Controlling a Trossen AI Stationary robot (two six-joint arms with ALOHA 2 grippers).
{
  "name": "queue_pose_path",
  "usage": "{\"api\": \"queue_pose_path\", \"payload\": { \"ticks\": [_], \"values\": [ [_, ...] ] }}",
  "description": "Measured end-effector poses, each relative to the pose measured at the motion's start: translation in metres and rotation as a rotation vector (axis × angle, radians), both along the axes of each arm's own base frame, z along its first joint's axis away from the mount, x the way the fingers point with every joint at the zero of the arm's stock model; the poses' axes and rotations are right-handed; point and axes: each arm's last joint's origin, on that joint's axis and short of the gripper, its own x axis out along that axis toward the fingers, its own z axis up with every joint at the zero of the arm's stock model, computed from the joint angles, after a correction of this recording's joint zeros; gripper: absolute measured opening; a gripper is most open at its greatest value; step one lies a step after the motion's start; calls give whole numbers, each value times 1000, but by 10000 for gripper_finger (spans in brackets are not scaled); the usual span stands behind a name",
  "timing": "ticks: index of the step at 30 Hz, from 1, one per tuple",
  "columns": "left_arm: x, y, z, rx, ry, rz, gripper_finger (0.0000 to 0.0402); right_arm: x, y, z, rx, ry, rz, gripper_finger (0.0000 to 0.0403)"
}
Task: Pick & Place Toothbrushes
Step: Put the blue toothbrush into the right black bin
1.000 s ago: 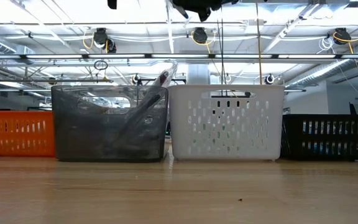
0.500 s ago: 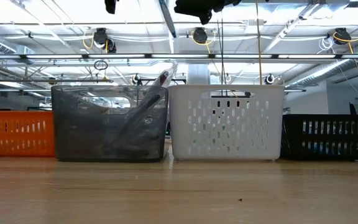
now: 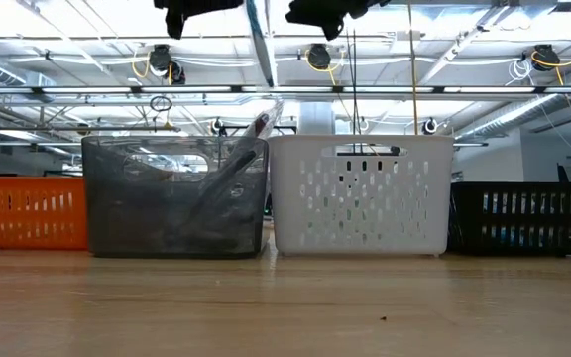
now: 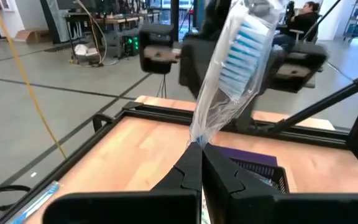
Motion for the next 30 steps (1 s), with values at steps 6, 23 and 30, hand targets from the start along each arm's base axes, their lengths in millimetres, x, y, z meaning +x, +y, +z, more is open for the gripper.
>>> {"api": "queue_pose_path", "payload": {
  "ticks": [6,23,30],
  "values": [
    [17,-2,-11,1,11,-4,0,1,10,2,-29,-26,41,105],
    [66,-7,-19,15,126,-33,0,0,11,4,-31,-30,36,105],
    [65,-7,-20,14,142,-33,0,-10,8,14,-98,-56,-62,105]
  ]
}}
